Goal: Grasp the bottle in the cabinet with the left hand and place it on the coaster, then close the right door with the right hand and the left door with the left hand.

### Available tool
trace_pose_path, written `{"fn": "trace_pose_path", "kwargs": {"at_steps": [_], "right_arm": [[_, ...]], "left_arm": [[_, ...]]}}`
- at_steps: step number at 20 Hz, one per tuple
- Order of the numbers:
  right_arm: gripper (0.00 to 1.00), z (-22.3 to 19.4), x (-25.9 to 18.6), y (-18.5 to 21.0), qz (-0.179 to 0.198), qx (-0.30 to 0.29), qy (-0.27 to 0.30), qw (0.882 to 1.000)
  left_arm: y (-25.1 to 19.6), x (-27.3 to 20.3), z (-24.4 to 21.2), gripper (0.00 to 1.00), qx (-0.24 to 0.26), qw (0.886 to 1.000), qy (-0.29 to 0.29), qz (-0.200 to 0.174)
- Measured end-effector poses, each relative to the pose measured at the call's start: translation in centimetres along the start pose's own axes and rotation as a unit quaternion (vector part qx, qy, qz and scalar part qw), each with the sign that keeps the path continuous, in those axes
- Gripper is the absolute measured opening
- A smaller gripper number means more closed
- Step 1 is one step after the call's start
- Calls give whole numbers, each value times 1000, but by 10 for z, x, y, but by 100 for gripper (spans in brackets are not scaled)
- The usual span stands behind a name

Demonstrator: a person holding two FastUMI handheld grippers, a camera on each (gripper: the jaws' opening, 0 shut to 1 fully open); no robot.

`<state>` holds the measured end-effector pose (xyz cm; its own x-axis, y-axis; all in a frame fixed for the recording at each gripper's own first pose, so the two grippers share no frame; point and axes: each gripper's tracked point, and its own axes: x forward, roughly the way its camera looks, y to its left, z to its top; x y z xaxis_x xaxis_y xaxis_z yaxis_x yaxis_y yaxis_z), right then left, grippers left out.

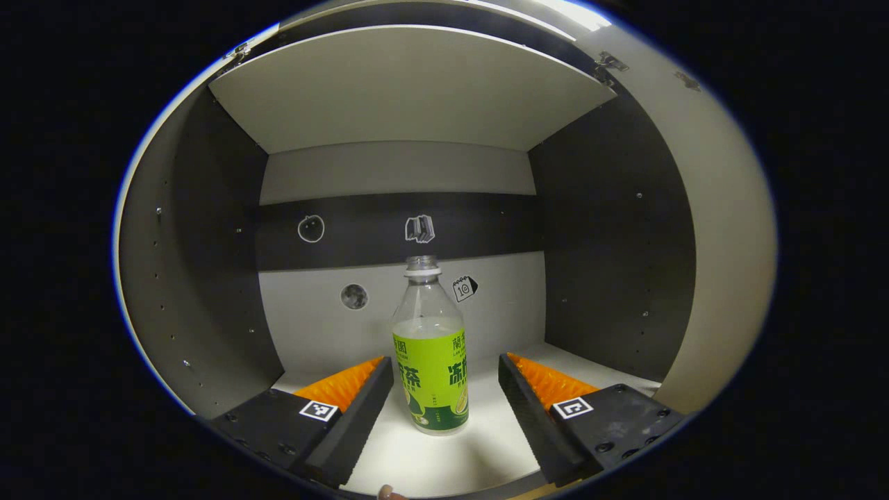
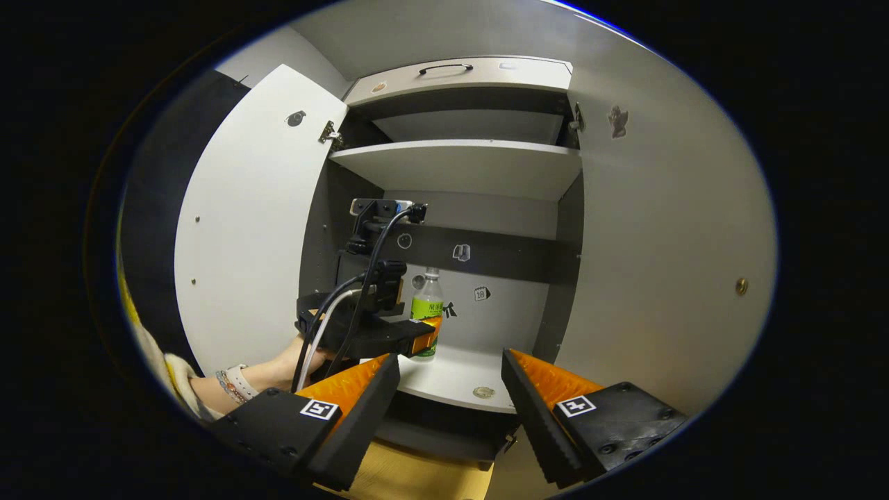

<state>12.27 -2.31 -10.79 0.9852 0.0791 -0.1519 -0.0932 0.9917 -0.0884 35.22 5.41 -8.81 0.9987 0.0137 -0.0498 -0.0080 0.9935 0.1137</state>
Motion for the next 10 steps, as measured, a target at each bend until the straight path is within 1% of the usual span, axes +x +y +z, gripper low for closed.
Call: {"fn": "trace_pose_path", "kwargs": {"at_steps": [4, 8, 10], "right_arm": [[98, -12, 10, -1, 7, 8, 17, 1000], [98, -19, 15, -5, 11, 12, 32, 999], [98, -20, 15, -2, 19, 11, 33, 999]], "left_arm": [[7, 17, -7, 96, 4, 1000, 3, 8], [12, 36, -12, 96, -13, 1000, 6, 12], [15, 41, -14, 95, -19, 1000, 8, 14]]}}
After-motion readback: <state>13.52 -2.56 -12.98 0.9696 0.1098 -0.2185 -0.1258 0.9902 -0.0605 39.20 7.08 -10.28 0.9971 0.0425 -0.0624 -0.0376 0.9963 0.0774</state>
